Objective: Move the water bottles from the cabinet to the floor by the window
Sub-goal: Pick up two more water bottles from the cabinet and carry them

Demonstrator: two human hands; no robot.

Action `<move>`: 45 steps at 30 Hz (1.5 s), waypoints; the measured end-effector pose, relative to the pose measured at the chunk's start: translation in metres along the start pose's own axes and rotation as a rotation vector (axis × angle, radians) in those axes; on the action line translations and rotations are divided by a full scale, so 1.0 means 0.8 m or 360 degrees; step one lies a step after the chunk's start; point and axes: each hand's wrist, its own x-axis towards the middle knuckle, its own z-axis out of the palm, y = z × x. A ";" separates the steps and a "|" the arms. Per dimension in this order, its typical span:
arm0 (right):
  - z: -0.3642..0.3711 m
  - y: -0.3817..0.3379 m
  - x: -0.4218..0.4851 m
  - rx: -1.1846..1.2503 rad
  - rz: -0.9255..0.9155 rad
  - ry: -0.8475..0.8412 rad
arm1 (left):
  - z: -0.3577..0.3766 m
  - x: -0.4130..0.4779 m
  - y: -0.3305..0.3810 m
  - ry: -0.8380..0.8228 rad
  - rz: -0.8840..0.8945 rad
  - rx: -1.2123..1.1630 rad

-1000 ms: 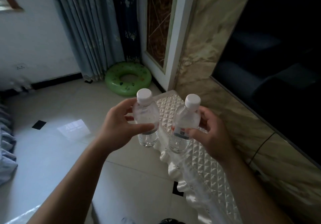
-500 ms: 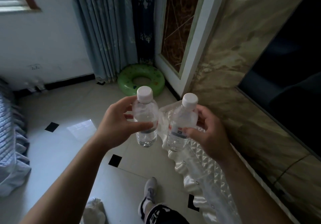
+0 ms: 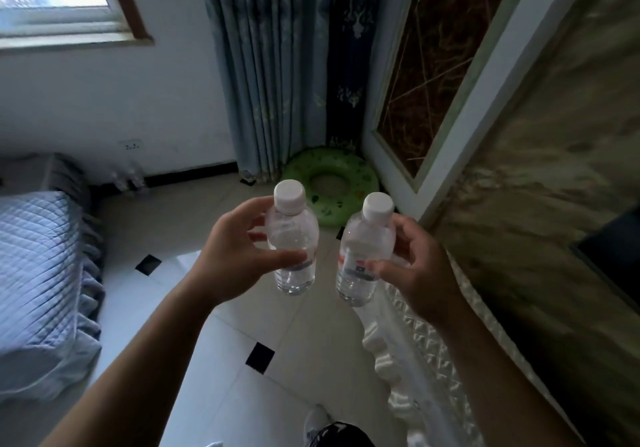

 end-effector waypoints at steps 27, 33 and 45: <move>0.298 -0.080 0.353 -0.0016 -0.0071 -0.0039 | -0.347 0.270 -0.135 0.0157 0.0022 0.0024; 0.350 -0.100 0.417 -0.0026 -0.0085 -0.0092 | -0.412 0.314 -0.155 0.0155 0.0020 -0.0010; 0.434 -0.086 0.614 0.0057 -0.0094 -0.0183 | -0.507 0.454 -0.208 0.0262 -0.0028 0.0002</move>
